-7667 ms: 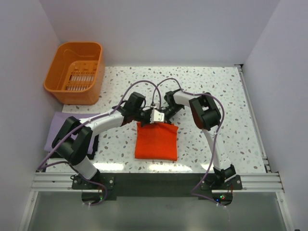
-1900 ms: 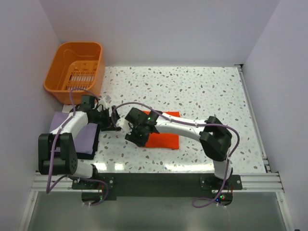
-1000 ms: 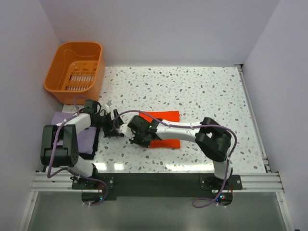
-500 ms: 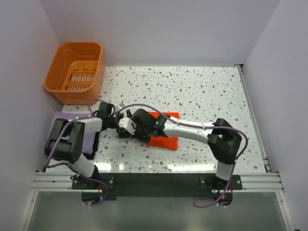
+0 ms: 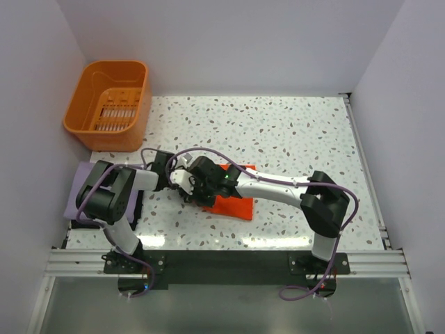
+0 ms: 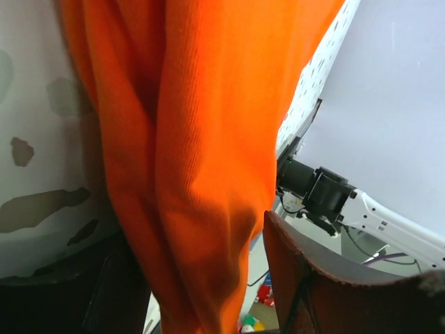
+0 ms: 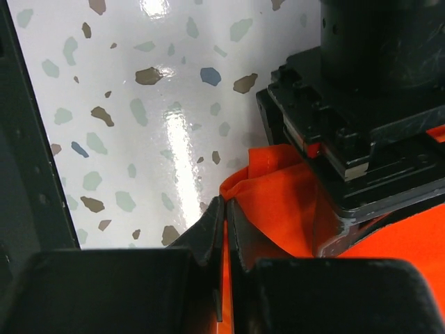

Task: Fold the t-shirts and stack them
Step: Neatly place the folded tshirt to the corner

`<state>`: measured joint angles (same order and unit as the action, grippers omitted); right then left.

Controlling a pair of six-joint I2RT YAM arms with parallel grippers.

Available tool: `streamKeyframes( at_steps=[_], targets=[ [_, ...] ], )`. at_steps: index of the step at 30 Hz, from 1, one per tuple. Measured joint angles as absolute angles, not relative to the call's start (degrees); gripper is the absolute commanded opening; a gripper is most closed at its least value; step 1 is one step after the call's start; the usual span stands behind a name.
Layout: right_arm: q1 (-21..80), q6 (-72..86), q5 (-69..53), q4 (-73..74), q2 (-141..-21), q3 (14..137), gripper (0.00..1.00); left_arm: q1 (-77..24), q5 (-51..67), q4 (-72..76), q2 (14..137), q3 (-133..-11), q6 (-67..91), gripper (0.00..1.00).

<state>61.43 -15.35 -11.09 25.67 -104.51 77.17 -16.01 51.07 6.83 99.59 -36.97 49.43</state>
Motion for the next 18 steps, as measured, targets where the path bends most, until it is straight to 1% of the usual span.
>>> streamKeyframes(
  at_steps=[5, 7, 8, 9, 11, 12, 14, 15, 17, 18],
  targets=[
    [61.4, -14.0, -12.6, 24.5, -104.5, 77.2, 0.00, -16.9, 52.4, 9.5, 100.0, -35.0, 51.7, 0.54],
    [61.5, -13.5, -13.1, 24.2, -104.5, 77.2, 0.00, -17.0, 52.8, 9.9, 100.0, -34.2, 52.2, 0.46],
    [61.5, -13.3, -13.2, 24.0, -104.5, 77.2, 0.00, -17.0, 52.9, 9.9, 100.0, -33.9, 52.5, 0.40],
    [61.5, -13.0, -13.3, 23.9, -104.5, 77.2, 0.00, -17.0, 52.9, 9.8, 100.0, -33.9, 52.6, 0.28],
    [61.5, -12.6, -13.7, 23.9, -104.5, 77.3, 0.01, -17.0, 52.9, 9.1, 99.9, -34.0, 52.4, 0.15],
    [61.5, -12.5, -14.1, 23.9, -104.5, 77.3, 0.10, -17.0, 52.7, 8.0, 99.8, -34.2, 51.7, 0.06],
    [61.5, -11.9, -14.6, 24.7, -104.5, 78.0, 0.29, -16.9, 51.8, 4.0, 99.2, -35.6, 49.8, 0.00],
    [61.5, -11.5, -14.9, 25.2, -104.5, 78.6, 0.45, -16.8, 51.3, 1.7, 98.9, -36.7, 48.4, 0.00],
    [61.0, -10.9, -15.6, 26.0, -104.5, 80.1, 0.62, -16.4, 49.6, -3.1, 98.1, -39.4, 45.3, 0.00],
    [60.7, -10.5, -16.1, 26.7, -104.5, 80.9, 0.81, -16.0, 48.6, -5.2, 97.6, -40.6, 43.7, 0.00]
  ],
)
